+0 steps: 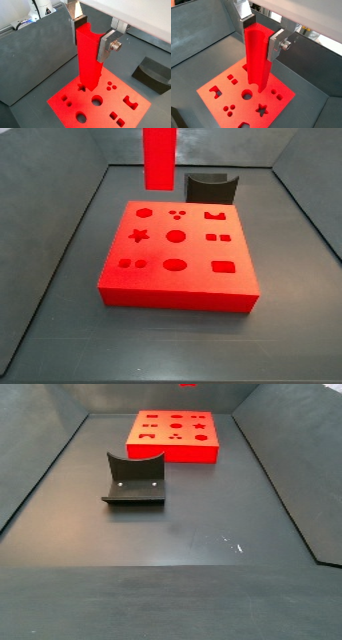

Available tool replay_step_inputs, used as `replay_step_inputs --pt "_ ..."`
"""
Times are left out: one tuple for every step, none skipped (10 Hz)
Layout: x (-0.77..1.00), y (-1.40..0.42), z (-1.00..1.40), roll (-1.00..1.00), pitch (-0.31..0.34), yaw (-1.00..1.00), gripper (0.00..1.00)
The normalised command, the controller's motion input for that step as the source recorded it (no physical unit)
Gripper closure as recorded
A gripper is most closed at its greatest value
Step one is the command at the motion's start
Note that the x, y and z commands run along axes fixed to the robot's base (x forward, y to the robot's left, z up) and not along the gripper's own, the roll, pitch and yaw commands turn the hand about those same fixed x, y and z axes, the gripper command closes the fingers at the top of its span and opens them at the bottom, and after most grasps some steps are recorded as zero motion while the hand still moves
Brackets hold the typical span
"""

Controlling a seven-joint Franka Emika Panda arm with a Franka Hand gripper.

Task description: Insert the arch object.

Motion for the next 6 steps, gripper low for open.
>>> replay_step_inputs --pt "0.27 0.08 -0.17 0.00 0.000 0.00 1.00" --pt "0.54 0.45 -0.30 0.00 0.000 -0.07 1.00" --pt "0.84 0.63 -0.32 0.02 0.064 -0.05 1.00" --pt "0.92 0.59 -0.23 0.01 0.083 -0.03 1.00" --pt "0.99 0.48 -0.13 0.01 0.099 -0.01 1.00" --pt "1.00 0.44 -0.12 0.03 0.111 -0.01 1.00"
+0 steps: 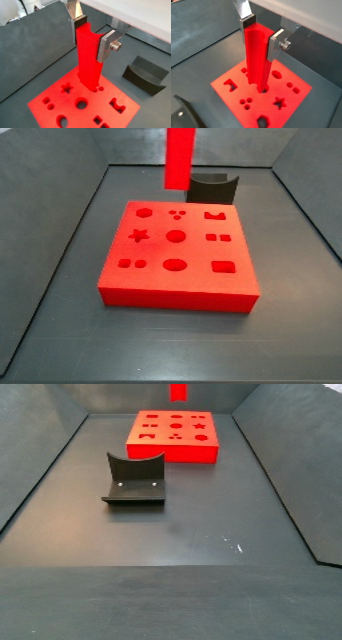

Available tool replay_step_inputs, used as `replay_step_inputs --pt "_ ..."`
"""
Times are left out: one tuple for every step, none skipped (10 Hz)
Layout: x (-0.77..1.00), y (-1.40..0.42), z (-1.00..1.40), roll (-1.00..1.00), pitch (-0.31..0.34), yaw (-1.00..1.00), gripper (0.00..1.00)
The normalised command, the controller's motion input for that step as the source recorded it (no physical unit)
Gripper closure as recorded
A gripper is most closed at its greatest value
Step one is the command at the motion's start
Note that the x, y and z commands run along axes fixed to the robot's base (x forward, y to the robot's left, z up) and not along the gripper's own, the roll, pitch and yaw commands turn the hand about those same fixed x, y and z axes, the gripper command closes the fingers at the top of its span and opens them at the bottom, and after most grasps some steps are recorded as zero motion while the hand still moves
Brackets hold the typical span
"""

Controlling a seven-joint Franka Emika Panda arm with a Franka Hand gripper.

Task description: Insert the arch object.

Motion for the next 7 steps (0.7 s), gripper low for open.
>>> replay_step_inputs --pt "0.99 0.41 -0.15 0.04 0.130 0.00 1.00" --pt "0.93 0.36 -0.17 0.06 0.127 0.00 1.00" --pt "0.86 0.34 -0.19 0.11 0.134 0.00 1.00" --pt "0.91 0.29 -0.17 0.09 0.119 0.00 1.00" --pt "1.00 0.23 -0.19 0.04 0.090 0.00 1.00" --pt "1.00 0.19 -0.26 0.01 0.059 0.00 1.00" --pt "1.00 0.06 -0.22 0.00 0.043 0.03 1.00"
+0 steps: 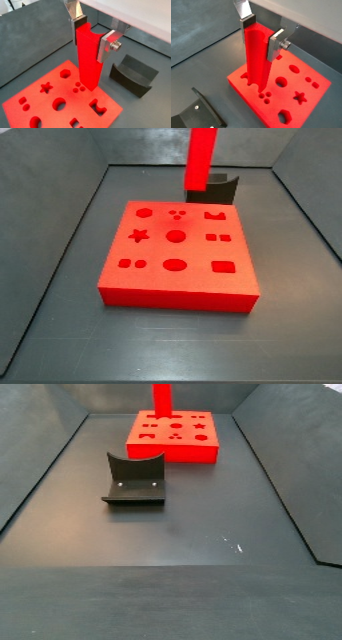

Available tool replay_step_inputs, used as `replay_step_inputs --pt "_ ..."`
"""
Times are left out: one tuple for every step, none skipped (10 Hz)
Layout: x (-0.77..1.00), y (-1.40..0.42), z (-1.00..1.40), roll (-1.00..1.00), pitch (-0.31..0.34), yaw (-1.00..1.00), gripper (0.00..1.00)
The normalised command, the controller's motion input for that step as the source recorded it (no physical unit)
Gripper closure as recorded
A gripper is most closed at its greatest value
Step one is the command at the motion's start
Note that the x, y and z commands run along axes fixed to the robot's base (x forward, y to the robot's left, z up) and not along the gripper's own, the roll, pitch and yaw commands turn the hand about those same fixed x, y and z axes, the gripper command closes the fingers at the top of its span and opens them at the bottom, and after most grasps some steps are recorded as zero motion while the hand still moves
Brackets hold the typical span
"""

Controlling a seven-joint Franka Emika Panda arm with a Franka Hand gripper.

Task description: Insert the arch object.

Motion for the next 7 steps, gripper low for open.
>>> replay_step_inputs --pt "0.94 0.00 -0.29 0.00 0.001 0.01 1.00" --pt "0.79 0.00 -0.33 0.00 0.000 0.00 1.00" --pt "0.59 0.00 -0.28 -0.16 -0.084 -0.13 1.00" --pt "0.53 0.00 0.00 -0.26 -0.110 -0.19 1.00" --pt "0.05 0.02 0.13 -0.39 -0.267 -0.22 1.00" --pt "0.12 0.00 0.21 -0.22 -0.140 -0.13 1.00" --pt "0.03 0.00 0.00 -0.06 -0.027 0.00 1.00"
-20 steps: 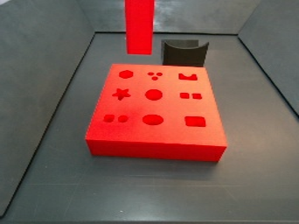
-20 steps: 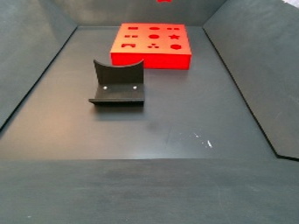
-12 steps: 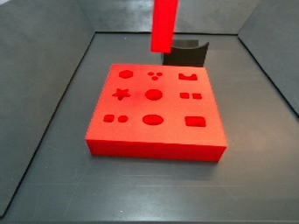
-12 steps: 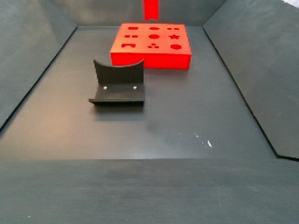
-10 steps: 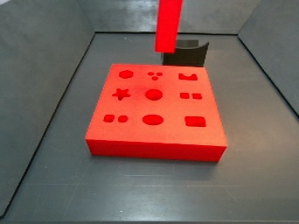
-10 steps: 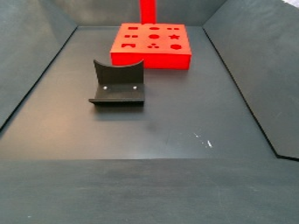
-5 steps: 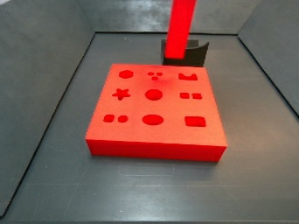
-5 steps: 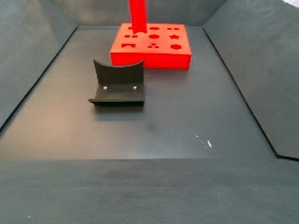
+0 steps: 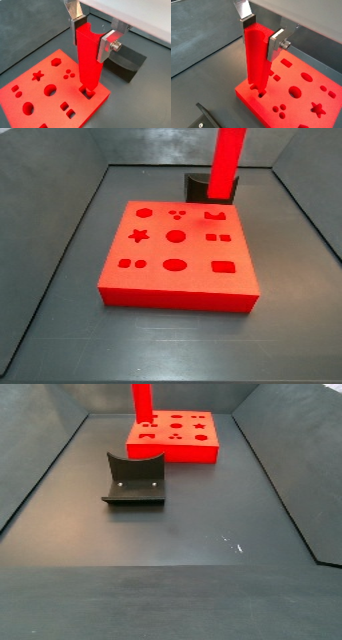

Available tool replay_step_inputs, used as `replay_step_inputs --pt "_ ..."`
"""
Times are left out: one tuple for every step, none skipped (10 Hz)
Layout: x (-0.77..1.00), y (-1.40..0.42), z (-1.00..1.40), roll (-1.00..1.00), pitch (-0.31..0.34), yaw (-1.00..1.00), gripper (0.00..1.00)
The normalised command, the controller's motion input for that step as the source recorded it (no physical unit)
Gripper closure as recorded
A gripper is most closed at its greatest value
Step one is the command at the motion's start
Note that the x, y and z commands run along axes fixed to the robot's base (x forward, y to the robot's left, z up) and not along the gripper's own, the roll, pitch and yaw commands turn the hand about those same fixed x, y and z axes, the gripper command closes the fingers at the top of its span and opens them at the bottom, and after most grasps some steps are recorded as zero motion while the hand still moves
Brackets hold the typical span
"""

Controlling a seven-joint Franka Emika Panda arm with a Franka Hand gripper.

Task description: Insert the arch object.

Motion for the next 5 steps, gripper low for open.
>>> replay_step_inputs --pt "-0.01 -0.09 0.00 0.04 -0.020 0.01 1.00" --pt "0.01 -0.25 -0.03 0.24 0.000 0.17 1.00" --pt "0.21 -0.20 -0.11 0.20 -0.154 0.14 1.00" --pt "0.24 -0.14 -0.07 0.14 -0.243 0.08 1.00" --pt "0.11 -0.06 0.00 0.15 -0.164 0.09 1.00"
